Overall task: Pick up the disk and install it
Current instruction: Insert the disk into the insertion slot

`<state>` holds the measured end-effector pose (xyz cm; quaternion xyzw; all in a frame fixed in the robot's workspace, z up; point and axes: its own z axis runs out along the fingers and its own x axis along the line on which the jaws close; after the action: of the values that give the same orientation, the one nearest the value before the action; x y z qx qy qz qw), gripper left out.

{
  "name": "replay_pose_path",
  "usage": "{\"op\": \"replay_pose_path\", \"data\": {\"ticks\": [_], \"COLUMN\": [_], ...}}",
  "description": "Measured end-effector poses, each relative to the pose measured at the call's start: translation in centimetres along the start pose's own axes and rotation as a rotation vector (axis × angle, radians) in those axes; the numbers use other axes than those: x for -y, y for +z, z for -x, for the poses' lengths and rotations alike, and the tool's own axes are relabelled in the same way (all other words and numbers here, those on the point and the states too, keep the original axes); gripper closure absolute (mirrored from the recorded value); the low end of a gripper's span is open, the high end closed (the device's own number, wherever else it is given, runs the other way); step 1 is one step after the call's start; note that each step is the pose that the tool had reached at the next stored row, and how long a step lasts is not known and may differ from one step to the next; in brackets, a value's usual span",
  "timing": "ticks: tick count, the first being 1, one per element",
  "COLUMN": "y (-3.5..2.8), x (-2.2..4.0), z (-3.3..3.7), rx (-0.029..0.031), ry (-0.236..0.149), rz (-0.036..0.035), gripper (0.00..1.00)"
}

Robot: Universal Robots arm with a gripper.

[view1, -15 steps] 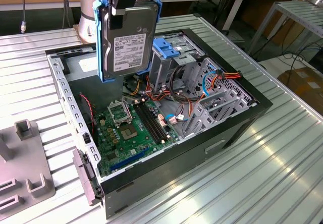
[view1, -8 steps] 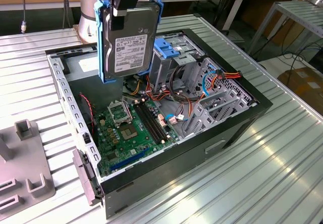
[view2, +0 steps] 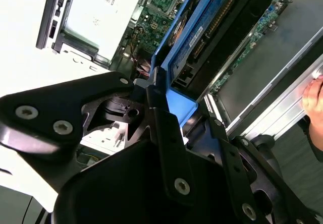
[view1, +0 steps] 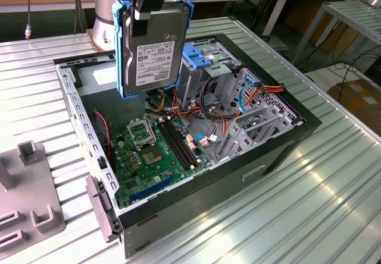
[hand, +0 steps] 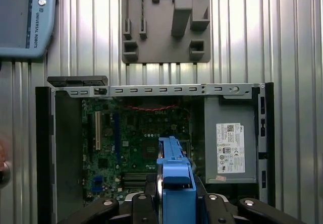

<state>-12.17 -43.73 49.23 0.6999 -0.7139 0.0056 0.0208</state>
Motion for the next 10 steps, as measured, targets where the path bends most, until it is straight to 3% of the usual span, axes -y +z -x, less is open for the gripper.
{"op": "replay_pose_path", "data": {"ticks": [10], "y": [0.02], "x": [0.11], "z": [-0.16], "rx": [-0.0004], "ry": [0.0], "rz": [0.0], "gripper": [0.63]}}
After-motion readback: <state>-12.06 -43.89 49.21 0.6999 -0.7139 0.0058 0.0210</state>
